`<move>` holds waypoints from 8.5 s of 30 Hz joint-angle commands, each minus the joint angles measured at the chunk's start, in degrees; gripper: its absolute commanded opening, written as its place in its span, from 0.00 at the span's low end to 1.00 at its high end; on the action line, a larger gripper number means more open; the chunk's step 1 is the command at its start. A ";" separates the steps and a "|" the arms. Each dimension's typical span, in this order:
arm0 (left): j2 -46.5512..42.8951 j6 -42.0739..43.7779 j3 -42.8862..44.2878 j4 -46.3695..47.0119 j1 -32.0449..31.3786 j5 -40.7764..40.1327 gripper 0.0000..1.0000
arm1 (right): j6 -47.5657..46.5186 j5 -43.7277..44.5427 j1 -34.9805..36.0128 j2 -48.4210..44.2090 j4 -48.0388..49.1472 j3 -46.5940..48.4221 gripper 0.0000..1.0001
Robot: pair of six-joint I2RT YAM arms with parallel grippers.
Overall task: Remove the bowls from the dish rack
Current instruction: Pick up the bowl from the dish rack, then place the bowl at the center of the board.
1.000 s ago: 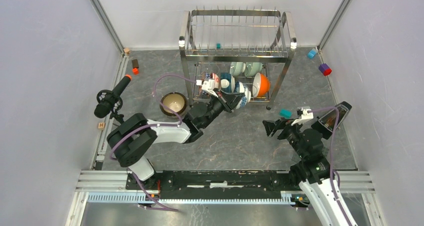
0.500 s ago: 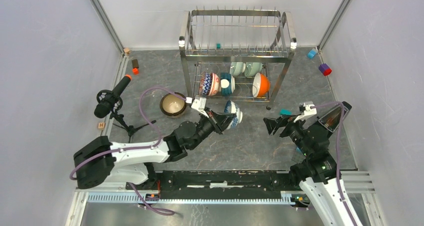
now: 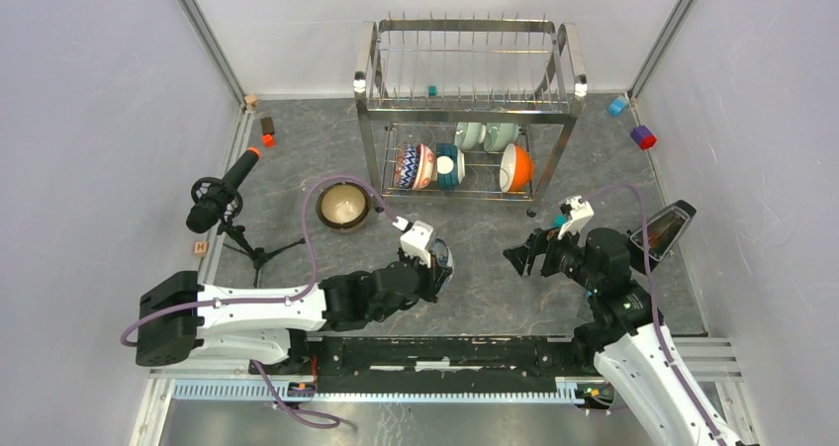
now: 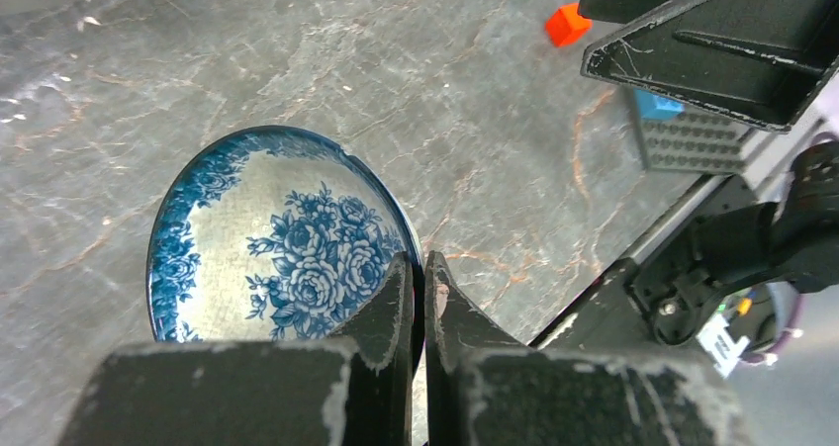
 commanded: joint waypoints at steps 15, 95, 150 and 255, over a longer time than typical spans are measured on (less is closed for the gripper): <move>7.38 13.04 6.63 -15.70 -9.31 -18.54 0.02 | -0.91 6.78 12.73 12.03 3.11 6.69 0.88; -1.98 9.17 4.67 -17.92 -20.56 -19.53 1.00 | -0.40 26.09 39.27 32.48 -0.83 11.08 0.00; 18.60 -25.31 11.57 -16.70 -6.33 -2.29 0.02 | 8.02 30.57 39.34 20.83 -0.64 0.29 0.26; -24.77 -13.68 -7.25 -30.64 -6.38 -22.36 0.97 | 6.96 28.48 -30.49 79.80 8.62 48.75 0.27</move>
